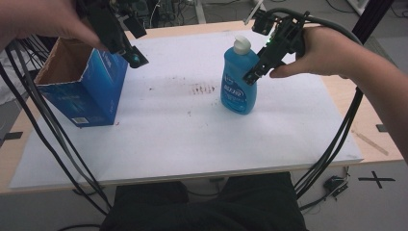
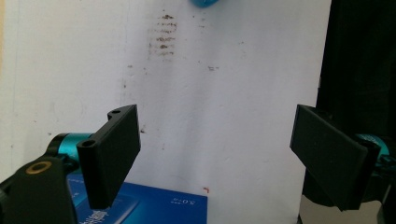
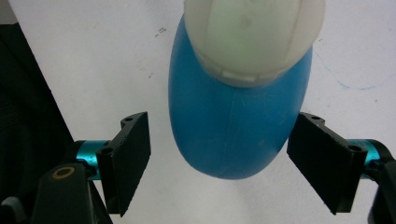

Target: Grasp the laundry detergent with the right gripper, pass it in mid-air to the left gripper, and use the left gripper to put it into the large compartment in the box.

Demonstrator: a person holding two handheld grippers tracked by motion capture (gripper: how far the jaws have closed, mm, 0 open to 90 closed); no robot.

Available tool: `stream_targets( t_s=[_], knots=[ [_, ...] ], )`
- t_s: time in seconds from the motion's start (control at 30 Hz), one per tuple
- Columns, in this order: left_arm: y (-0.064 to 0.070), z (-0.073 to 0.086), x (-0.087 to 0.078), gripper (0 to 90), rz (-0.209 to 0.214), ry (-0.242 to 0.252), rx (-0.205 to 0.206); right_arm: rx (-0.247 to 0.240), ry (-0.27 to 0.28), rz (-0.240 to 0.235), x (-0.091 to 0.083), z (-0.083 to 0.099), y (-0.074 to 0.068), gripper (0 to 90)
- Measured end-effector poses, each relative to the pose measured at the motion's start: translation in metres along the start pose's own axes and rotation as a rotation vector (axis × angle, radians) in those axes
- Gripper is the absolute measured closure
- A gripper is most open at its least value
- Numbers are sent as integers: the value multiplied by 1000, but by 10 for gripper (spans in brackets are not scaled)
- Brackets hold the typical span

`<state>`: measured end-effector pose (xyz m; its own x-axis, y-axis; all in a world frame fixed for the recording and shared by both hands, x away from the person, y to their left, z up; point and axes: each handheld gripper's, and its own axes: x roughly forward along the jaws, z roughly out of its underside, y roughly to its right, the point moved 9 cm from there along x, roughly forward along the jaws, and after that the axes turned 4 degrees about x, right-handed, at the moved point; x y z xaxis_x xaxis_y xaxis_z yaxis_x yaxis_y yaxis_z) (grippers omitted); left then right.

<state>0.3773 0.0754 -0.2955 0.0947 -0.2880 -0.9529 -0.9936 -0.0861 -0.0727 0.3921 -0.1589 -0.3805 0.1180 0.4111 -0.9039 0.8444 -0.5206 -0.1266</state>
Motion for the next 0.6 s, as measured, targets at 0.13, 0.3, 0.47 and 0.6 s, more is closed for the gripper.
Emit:
stream_targets(
  t_s=[0.13,0.3,0.47,0.6],
  knots=[
    [0,0,0,162,1,0,1,7,3,2,5,-1,0,210],
    [1,0,0,162,-1,4,-5,23,8,6,10,0,-1,210],
    [1,0,0,162,-3,-1,-1,27,12,17,12,-1,0,210],
    [1,-1,0,162,-5,1,-1,27,15,21,13,-2,0,210]
  ],
)
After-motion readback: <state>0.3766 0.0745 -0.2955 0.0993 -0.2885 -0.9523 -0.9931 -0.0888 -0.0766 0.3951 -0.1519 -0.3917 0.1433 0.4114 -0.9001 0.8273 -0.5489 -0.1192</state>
